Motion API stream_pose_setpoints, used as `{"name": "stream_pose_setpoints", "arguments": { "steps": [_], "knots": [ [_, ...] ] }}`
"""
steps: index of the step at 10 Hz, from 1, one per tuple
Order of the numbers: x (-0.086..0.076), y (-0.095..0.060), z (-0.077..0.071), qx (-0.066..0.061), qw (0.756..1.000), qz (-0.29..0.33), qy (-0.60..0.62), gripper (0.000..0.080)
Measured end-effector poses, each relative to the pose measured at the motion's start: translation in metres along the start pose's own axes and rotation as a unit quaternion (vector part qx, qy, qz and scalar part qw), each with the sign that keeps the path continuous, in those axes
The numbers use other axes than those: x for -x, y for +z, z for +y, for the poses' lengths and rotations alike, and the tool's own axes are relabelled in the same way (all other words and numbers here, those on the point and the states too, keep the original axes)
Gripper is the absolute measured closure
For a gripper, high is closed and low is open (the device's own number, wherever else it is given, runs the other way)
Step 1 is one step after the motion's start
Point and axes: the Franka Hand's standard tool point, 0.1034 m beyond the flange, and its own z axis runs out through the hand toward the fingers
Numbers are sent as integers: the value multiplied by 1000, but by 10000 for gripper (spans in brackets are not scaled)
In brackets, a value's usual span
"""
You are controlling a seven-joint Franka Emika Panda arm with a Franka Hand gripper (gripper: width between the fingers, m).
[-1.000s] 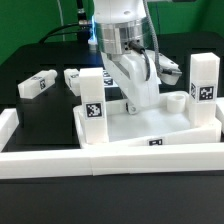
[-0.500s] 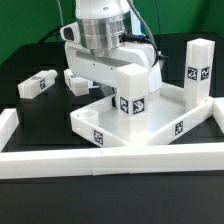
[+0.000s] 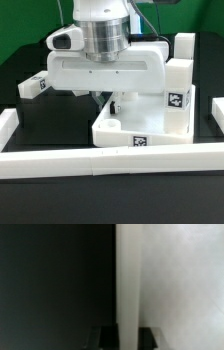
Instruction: Assemble desk
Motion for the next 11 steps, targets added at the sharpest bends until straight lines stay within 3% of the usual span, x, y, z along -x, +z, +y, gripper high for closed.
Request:
{"name": "stream_pose_setpoints", "arguments": {
  "steps": [1, 4, 6, 8, 11],
  "knots": [
    [6, 3, 1, 2, 1000, 0, -10, 747],
    [5, 3, 6, 6, 996, -2, -92, 746],
    [-2, -3, 10, -16, 989, -61, -133, 746],
    [-8, 0, 2, -9, 982, -57, -178, 746],
    [-9, 1, 5, -9, 967, -55, -250, 746]
  ]
}}
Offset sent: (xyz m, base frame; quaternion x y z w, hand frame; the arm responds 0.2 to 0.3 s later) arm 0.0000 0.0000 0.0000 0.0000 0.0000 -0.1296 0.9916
